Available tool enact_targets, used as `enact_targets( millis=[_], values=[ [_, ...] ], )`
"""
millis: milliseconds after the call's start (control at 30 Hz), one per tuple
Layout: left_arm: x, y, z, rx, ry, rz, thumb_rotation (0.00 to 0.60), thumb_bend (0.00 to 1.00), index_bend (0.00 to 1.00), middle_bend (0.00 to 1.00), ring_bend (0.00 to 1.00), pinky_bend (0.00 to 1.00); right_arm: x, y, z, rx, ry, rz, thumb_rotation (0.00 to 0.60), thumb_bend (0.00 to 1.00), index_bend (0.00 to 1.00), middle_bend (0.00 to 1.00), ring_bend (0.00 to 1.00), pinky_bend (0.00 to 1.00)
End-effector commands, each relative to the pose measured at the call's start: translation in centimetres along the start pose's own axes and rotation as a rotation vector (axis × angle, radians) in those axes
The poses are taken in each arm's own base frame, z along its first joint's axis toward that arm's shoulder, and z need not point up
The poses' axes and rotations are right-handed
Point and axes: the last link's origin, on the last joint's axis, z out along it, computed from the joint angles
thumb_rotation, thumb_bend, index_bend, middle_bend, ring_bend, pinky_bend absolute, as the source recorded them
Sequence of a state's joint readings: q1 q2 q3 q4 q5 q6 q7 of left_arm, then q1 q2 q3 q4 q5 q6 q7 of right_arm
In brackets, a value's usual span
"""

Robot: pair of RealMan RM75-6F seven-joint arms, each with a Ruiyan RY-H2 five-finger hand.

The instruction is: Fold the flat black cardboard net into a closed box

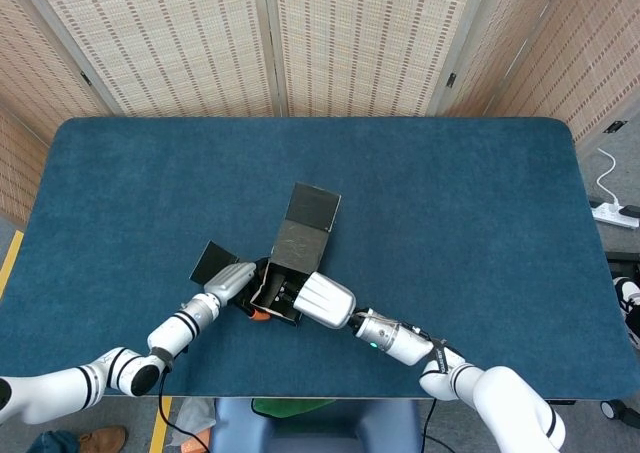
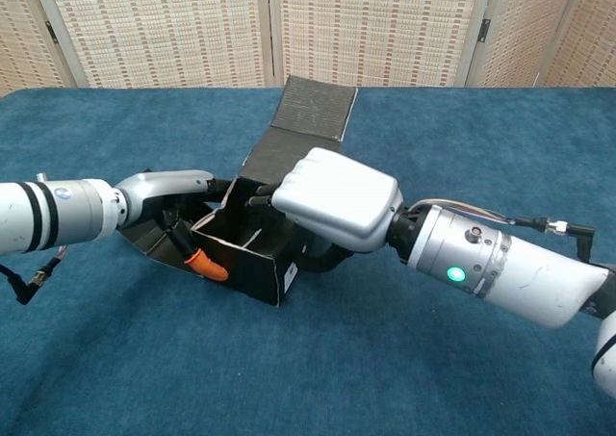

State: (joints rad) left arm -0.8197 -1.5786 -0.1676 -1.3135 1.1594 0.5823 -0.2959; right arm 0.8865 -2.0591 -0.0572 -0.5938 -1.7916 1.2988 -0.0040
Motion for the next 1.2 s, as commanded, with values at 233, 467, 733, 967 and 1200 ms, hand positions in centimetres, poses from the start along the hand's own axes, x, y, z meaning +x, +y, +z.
enact_targets(
  millis=[233,467,733,967,1200],
  values=[
    [-0.23,-0.16,0.27,0.003,0.018,-0.011,0.600,0.16,0.38,0.41,0.52,0.52,0.38,0.44,-0.18,-0.013,0.013,0.008,0.600,0.26,0.41,0.40,0.75,1.00],
    [-0.34,-0.08,0.36,0.005,0.018,-0.017,0.600,0.17,0.39,0.42,0.52,0.52,0.14,0.32,-0.49,-0.008,-0.008,0.007,0.600,0.26,0.41,0.39,0.75,1.00],
    [-0.44,0.01,0.34,0.008,0.011,-0.042,0.600,0.17,0.39,0.42,0.52,0.52,-0.47,-0.11,-0.48,0.018,-0.058,0.002,0.600,0.33,0.50,0.50,0.76,1.00],
    [-0.33,-0.02,0.27,0.011,0.004,-0.058,0.600,0.16,0.39,0.42,0.52,0.52,-0.32,0.13,-0.44,0.025,-0.072,-0.002,0.600,0.38,0.62,0.65,0.79,1.00],
    [-0.33,0.07,0.01,0.002,0.006,-0.057,0.600,0.17,0.39,0.41,0.52,0.52,0.36,0.65,0.08,0.065,-0.105,-0.031,0.600,0.47,0.76,0.84,0.80,1.00]
  ],
)
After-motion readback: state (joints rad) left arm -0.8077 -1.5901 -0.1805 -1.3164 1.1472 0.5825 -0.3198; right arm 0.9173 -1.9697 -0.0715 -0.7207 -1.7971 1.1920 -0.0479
